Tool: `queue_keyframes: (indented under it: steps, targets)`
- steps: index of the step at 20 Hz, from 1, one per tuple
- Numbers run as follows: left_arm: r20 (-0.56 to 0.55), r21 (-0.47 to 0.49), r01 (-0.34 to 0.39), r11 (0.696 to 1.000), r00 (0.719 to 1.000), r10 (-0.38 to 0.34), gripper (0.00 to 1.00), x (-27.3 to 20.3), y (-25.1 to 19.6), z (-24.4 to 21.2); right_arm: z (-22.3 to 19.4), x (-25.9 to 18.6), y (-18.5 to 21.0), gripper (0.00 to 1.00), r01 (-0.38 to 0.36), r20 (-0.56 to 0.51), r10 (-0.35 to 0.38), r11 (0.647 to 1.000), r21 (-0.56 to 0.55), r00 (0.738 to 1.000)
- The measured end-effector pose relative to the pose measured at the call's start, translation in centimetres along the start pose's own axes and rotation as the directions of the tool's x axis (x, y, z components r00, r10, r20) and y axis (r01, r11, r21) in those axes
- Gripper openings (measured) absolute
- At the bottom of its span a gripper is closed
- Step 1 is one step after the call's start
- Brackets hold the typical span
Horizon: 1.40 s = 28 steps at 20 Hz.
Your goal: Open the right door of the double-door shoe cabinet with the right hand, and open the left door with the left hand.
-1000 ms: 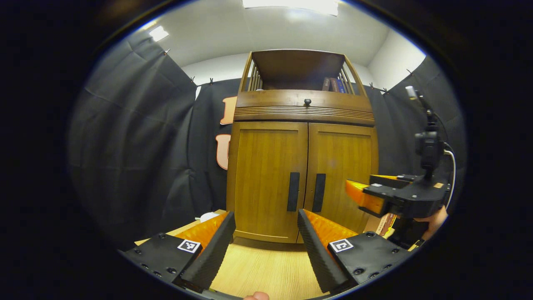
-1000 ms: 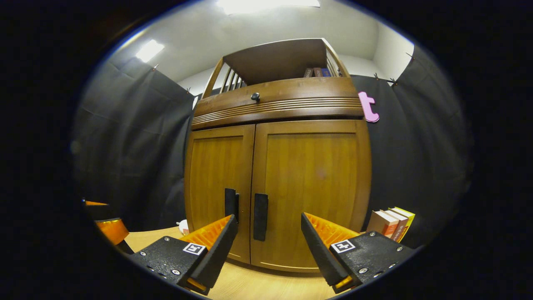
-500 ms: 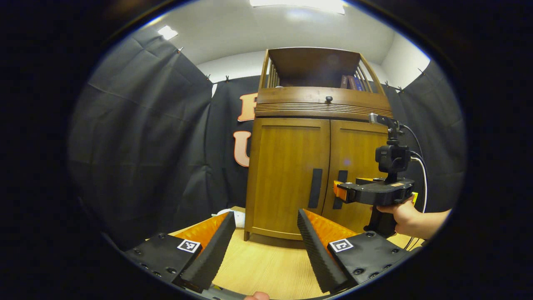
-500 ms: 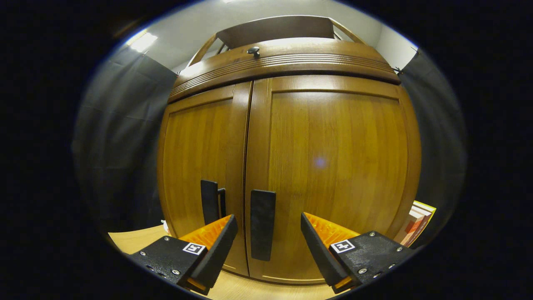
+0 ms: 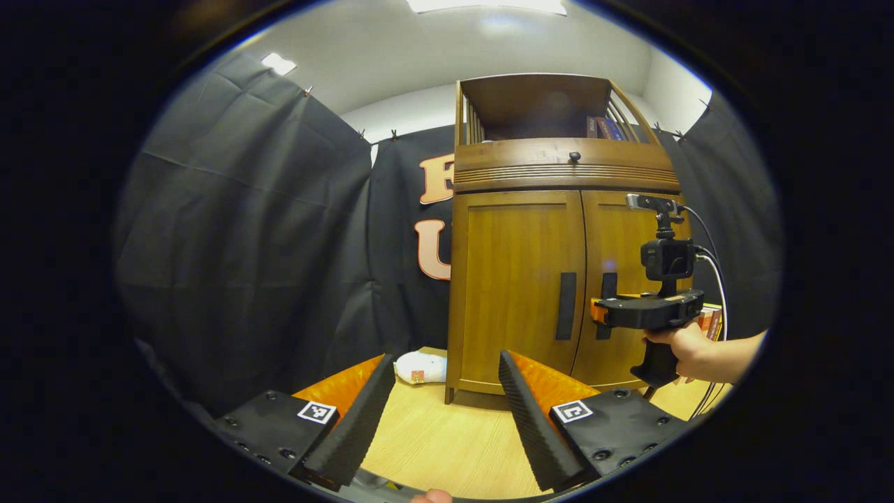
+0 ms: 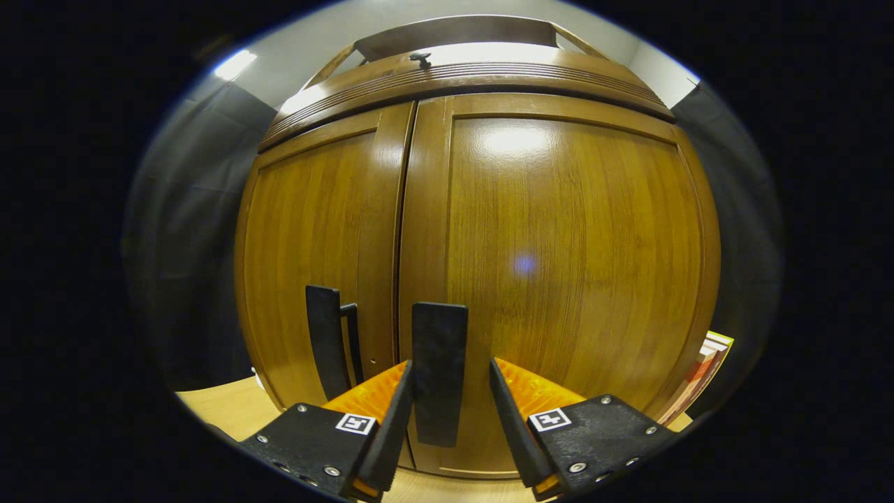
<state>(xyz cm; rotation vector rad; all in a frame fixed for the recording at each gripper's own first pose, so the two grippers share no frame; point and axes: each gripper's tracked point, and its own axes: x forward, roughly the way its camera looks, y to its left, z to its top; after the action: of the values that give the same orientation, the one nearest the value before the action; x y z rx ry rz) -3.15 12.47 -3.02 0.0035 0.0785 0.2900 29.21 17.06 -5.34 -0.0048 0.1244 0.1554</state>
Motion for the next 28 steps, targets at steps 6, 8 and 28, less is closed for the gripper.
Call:
queue_keyframes:
  steps: [6,8,28]
  targets:
    - [0.004,-0.014,0.02,1.0,1.0,-0.02,0.96,-0.4,-0.7,0.2,-0.6,0.3,1.0,0.31,-0.032,0.0,0.032,0.999,0.04,0.999]
    - [0.004,-0.013,0.034,0.999,0.999,-0.034,0.96,-0.5,-1.1,0.5,-0.5,0.4,0.8,0.27,-0.036,0.001,0.036,0.999,0.033,0.999]
    - [0.025,-0.002,0.095,0.995,0.995,-0.095,0.97,-2.4,-3.2,1.5,0.0,-8.6,0.8,0.17,-0.154,0.027,0.152,0.983,0.095,0.988]
